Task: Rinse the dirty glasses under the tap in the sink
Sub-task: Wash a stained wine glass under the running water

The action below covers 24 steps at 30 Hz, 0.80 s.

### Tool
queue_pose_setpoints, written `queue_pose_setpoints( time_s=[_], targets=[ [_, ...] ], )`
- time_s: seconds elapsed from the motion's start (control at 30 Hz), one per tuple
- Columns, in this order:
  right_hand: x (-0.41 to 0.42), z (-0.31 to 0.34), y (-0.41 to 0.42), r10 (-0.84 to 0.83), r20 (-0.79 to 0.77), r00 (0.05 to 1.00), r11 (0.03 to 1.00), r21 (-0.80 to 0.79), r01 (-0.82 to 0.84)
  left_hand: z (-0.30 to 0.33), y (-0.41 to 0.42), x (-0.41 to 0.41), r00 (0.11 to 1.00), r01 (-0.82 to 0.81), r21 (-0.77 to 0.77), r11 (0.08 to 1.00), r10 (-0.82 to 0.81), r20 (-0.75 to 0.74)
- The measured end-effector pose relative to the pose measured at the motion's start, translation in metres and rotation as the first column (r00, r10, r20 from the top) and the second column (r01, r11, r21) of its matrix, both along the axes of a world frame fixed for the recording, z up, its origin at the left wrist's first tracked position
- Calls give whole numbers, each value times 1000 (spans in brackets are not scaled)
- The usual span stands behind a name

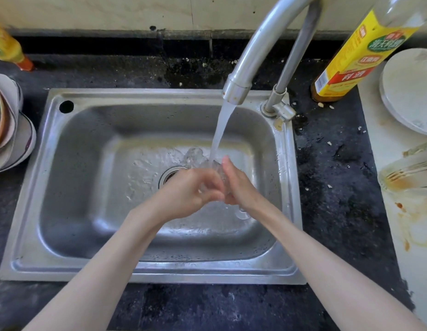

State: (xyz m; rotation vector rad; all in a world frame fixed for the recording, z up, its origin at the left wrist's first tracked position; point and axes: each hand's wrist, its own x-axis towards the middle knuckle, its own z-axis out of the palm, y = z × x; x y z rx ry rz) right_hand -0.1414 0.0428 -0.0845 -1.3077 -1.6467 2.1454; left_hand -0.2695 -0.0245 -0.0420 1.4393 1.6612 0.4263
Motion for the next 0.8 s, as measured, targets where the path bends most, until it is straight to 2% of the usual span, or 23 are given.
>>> queue_pose_setpoints(
  time_s=[0.07, 0.1, 0.17, 0.27, 0.33, 0.4, 0.5, 0.57, 0.67, 0.7, 0.77, 0.8],
  targets=[
    [3, 5, 7, 90, 62, 994, 987, -135, -81, 3, -2, -3, 970, 241, -76, 968, -243, -22],
    [4, 6, 11, 166, 78, 983, 969, -198, -148, 3, -1, -6, 950, 302, -94, 949, -308, -55],
    [6, 1, 13, 233, 44, 972, 946, -241, -216, 2, 2, -7, 963, 252, -56, 966, -256, -88],
    [7, -6, 9, 87, -17, 996, 983, -163, -89, 3, 4, -5, 997, -58, 44, 997, 60, -44],
    [5, -2, 5, 0, 18, 1000, 997, -73, 2, 1, 2, -4, 986, -164, 80, 983, 163, 19],
    [5, 1, 8, -31, 44, 999, 995, -95, 35, 4, 3, -4, 1000, -19, 83, 996, 19, 2],
    [5, 6, 14, 86, 40, 995, 957, -281, -72, 7, 8, -11, 977, 212, -31, 977, -213, -23],
    [7, 2, 14, 112, 14, 994, 956, -274, -104, 10, 13, -14, 986, 162, -33, 986, -163, -29],
    [4, -1, 8, 52, 19, 998, 995, -92, -50, 9, 18, -12, 993, -103, 55, 993, 106, -46],
    [3, -1, 8, 21, 42, 999, 999, -25, -20, 7, 17, -10, 990, -137, 70, 988, 139, -17],
    [0, 2, 11, 0, 72, 997, 1000, 21, -2, 7, 14, -9, 998, -21, 52, 998, 18, 54],
    [1, 3, 14, 28, 86, 996, 999, -26, -26, 9, 12, -9, 995, 81, 15, 997, -81, 50]
  ],
)
